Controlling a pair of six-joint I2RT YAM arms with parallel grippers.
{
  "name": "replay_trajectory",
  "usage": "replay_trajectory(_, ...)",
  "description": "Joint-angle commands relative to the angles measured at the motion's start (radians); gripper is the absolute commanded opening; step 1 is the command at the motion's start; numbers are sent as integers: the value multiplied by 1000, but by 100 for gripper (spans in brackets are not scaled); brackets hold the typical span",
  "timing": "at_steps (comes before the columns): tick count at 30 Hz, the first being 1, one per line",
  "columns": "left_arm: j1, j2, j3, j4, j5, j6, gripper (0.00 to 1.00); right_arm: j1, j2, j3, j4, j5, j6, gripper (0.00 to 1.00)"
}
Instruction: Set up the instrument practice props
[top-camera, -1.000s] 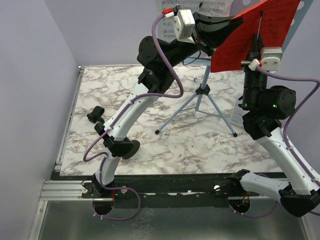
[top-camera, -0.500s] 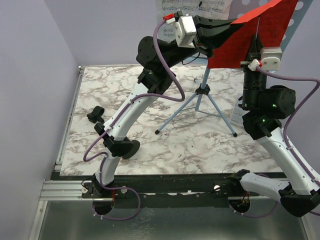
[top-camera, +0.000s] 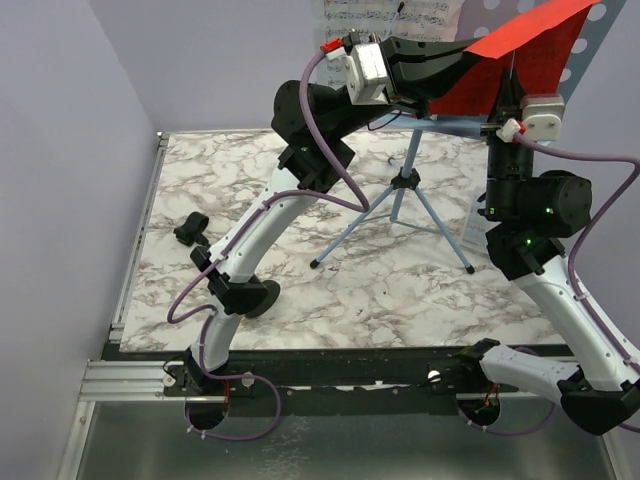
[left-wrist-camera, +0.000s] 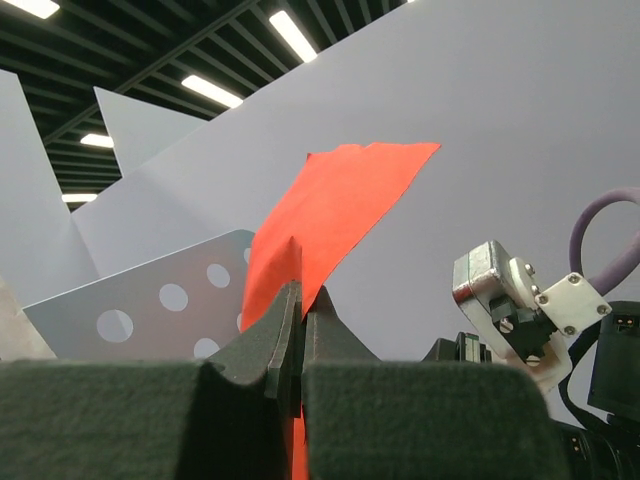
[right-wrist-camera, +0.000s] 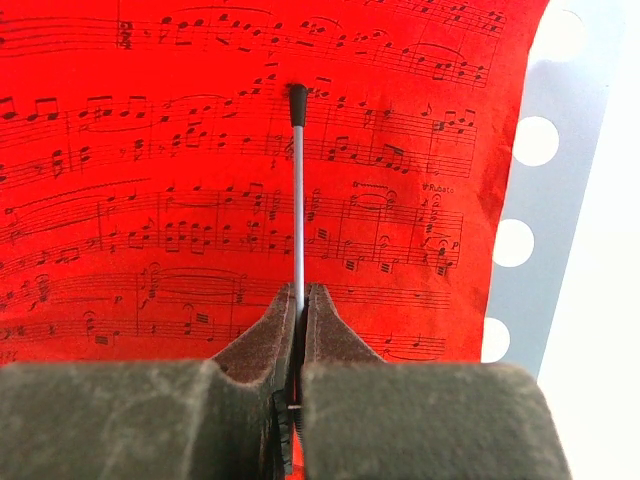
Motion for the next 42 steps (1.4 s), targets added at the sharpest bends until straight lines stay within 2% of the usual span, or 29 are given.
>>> replay_trajectory(1, -9, 20, 10, 33, 17, -5, 0, 4, -19, 7, -27, -33, 33, 1)
replay_trajectory(10, -7, 40, 7, 45, 12, -20, 0, 3, -19, 9, -40, -35, 37, 1)
replay_trajectory(17, 7, 46, 7, 68, -53, -24, 0, 4, -19, 2, -32, -34, 48, 1)
replay_trajectory(21, 8, 45, 8, 80, -98, -25, 1, 4, -17, 3, -29, -31, 54, 21)
replay_trajectory(25, 13, 33, -2, 91, -173, -42, 33, 4, -24, 5, -49, -32, 80, 37)
replay_trajectory(27, 14, 25, -10, 91, -219, -47, 42, 4, -30, 7, -55, -32, 94, 42)
replay_trajectory(31, 29, 10, -34, 91, -285, -65, 50, 4, -30, 15, -81, -34, 110, 47)
replay_trajectory(36, 48, -14, -84, 87, -367, -124, 77, 4, -45, 45, -151, -42, 155, 60)
replay_trajectory(38, 56, -39, -102, 70, -407, -148, 85, 4, -60, 54, -175, -45, 177, 66)
replay_trajectory(42, 66, -90, -163, 57, -506, -195, 90, 4, -77, 84, -239, -36, 233, 73)
